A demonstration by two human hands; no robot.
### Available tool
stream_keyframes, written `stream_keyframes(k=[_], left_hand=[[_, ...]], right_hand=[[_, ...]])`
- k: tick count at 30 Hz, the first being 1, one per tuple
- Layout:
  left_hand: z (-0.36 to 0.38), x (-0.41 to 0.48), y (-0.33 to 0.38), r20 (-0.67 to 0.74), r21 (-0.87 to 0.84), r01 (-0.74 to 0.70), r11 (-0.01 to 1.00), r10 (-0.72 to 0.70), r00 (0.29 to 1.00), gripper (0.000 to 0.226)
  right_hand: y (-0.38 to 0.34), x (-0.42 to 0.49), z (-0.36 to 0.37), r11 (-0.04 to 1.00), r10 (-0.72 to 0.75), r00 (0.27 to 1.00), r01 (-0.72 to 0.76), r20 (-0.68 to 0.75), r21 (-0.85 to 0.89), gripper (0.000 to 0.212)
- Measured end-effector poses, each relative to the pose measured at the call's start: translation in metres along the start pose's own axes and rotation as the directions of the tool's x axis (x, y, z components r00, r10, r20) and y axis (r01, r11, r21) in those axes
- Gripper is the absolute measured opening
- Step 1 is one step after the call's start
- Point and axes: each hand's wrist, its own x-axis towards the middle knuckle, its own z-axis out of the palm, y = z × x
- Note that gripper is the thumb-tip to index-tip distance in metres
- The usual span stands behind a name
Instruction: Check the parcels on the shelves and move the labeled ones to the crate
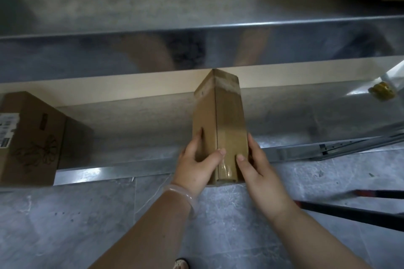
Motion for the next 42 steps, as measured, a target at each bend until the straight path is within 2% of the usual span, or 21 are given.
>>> stream_keyframes(k=[4, 6, 9, 14, 17, 19, 20, 24, 26, 30, 35, 42], left_hand=[[-0.005, 0.003, -0.01, 0.048, 0.061, -0.083, 0.995, 0.08, 0.996, 0.069], [-0.009, 0.002, -0.011, 0.011, 0.12, -0.127, 0.985, 0.126, 0.992, 0.061], [-0.014, -0.001, -0.012, -0.051, 0.155, -0.167, 0.974, 0.177, 0.983, 0.071], [-0.015, -0.012, -0.008, -0.001, 0.26, -0.125, 0.957, 0.13, 0.992, 0.093], [-0.019, -0.013, -0.012, -0.043, 0.263, -0.089, 0.961, 0.104, 0.994, 0.087], [-0.025, -0.006, -0.019, -0.064, 0.257, -0.081, 0.963, 0.1, 0.993, 0.083], [-0.029, -0.003, -0.022, -0.069, 0.237, -0.084, 0.968, 0.103, 0.992, 0.083], [-0.036, 0.007, -0.033, -0.042, 0.196, -0.086, 0.977, 0.096, 0.994, 0.08], [-0.038, 0.01, -0.037, -0.035, 0.223, -0.11, 0.969, 0.121, 0.992, 0.074], [-0.04, 0.016, -0.043, -0.024, 0.364, -0.182, 0.913, 0.204, 0.979, 0.063], [-0.045, 0.033, -0.041, 0.036, 0.467, -0.26, 0.845, 0.275, 0.961, 0.062], [-0.049, 0.038, -0.031, 0.027, 0.672, -0.185, 0.717, 0.226, 0.974, 0.064]], right_hand=[[-0.001, 0.0, 0.008, 1.0, 0.001, 1.0, -0.001, 0.007, 0.031, 0.047], [-0.001, -0.001, 0.01, 0.999, 0.002, 1.0, -0.003, 0.007, 0.039, 0.043], [0.004, -0.004, 0.015, 0.998, -0.049, 0.999, 0.05, 0.02, -0.047, 0.043], [0.006, -0.006, 0.023, 0.973, -0.079, 0.991, 0.1, 0.106, -0.208, 0.06], [0.007, -0.004, 0.025, 0.967, -0.073, 0.987, 0.105, 0.14, -0.232, 0.052], [0.012, 0.005, 0.021, 0.965, -0.064, 0.993, 0.087, 0.098, -0.247, 0.039], [0.015, 0.01, 0.018, 0.963, -0.053, 0.996, 0.071, 0.073, -0.26, 0.04], [0.036, 0.024, 0.012, 0.955, 0.126, 0.988, -0.097, 0.089, -0.281, 0.065], [0.045, 0.026, 0.015, 0.962, 0.152, 0.98, -0.116, 0.129, -0.248, 0.072], [0.045, 0.035, 0.029, 0.976, 0.063, 0.989, -0.034, 0.132, -0.213, 0.074], [0.037, 0.055, 0.036, 0.96, 0.032, 0.995, -0.005, 0.093, -0.279, 0.078], [0.028, 0.062, 0.032, 0.929, 0.069, 0.993, -0.029, 0.096, -0.369, 0.079]])
